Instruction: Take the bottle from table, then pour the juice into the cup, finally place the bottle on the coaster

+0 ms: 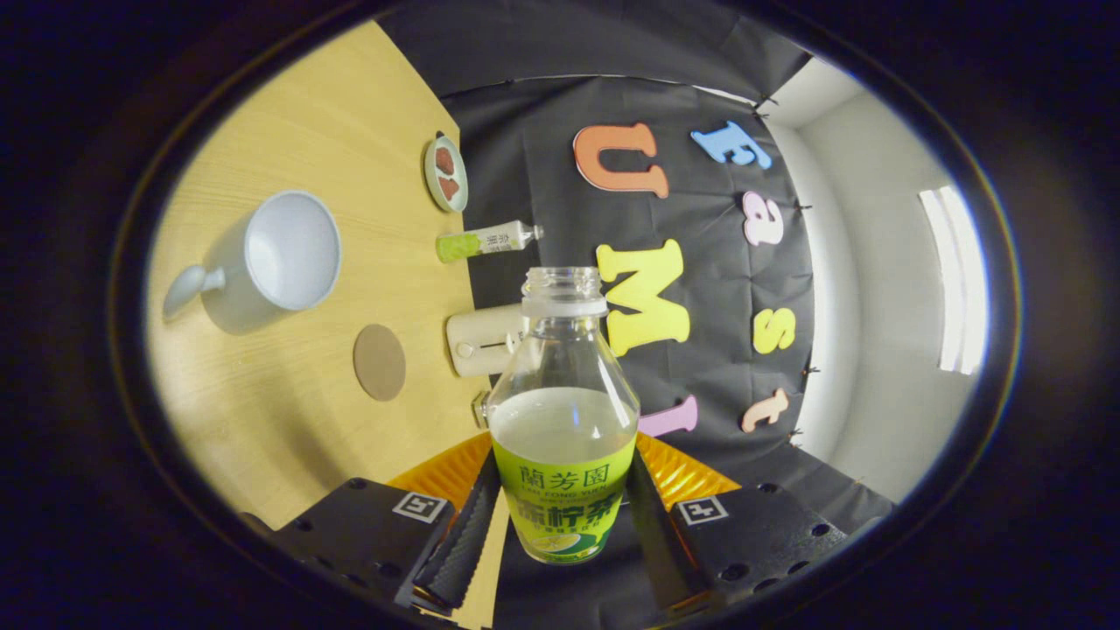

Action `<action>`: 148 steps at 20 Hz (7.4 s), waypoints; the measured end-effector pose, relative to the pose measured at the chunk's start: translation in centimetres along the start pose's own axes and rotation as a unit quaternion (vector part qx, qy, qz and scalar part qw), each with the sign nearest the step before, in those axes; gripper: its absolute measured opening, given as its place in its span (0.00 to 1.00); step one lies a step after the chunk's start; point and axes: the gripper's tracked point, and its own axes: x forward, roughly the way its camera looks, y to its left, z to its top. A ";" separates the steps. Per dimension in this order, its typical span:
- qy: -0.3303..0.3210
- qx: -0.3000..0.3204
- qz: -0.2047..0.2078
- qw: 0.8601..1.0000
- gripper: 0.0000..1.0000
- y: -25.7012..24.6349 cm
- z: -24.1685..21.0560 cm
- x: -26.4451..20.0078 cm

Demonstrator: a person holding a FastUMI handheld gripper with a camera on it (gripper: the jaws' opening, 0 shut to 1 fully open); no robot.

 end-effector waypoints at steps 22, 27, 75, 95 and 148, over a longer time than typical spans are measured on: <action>-0.039 -0.160 -0.089 0.982 0.80 -1.1 3.3 -0.2; -0.047 -0.173 -0.104 0.978 0.80 -1.6 3.6 -0.2; -0.073 -0.343 -0.191 0.917 0.80 -6.5 7.3 -2.0; -0.060 -0.214 -0.109 0.969 0.81 -4.3 7.0 -1.1; 0.026 0.611 0.256 0.748 0.83 13.4 7.2 13.8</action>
